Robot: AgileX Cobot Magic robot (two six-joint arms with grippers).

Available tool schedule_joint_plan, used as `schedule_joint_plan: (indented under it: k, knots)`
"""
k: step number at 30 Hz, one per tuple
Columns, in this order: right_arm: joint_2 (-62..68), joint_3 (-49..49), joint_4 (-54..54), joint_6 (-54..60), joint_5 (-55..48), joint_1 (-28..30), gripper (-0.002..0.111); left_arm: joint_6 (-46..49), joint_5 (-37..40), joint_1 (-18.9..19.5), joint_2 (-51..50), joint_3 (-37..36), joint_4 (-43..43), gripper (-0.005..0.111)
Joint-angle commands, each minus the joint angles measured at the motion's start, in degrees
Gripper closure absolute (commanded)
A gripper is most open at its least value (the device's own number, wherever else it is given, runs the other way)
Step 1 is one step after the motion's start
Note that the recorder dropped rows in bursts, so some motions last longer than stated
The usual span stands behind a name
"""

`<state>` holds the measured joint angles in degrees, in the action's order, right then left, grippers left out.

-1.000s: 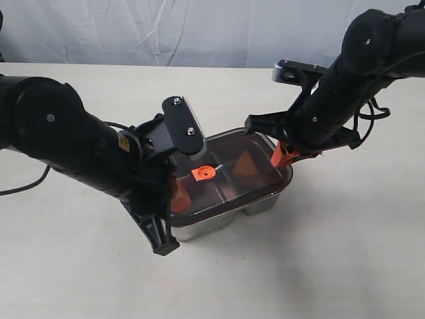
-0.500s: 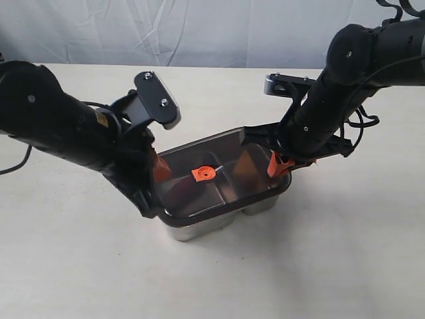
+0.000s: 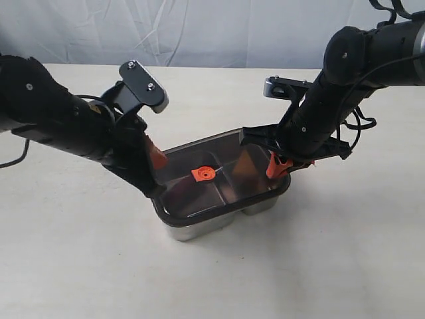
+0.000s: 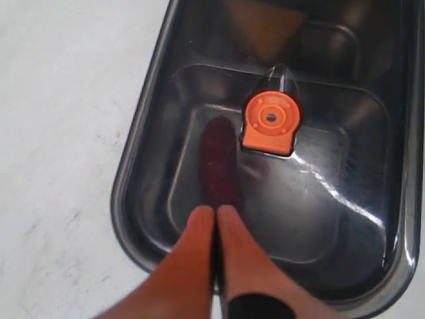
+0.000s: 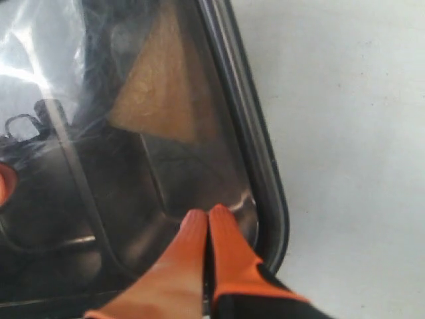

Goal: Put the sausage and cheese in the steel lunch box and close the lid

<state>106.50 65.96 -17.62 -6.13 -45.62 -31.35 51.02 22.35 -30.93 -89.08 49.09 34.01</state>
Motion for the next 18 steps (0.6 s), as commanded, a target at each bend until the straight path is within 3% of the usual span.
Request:
schedule_joint_plan:
  k: [1, 5, 18]
  knots:
    - [3.1, -1.0, 0.4, 0.1, 2.5, -0.2, 0.109, 13.6, -1.4, 0.1, -4.4, 0.0, 14.2, 0.107]
    - [3.1, -1.0, 0.4, 0.1, 2.2, -0.2, 0.109, 19.9, -2.0, 0.1, -8.5, 0.2, 20.4, 0.107]
    - [3.1, -1.0, 0.3, 0.1, 2.2, -0.2, 0.109, 19.9, -1.2, 0.1, -17.4, 1.0, 21.7, 0.107]
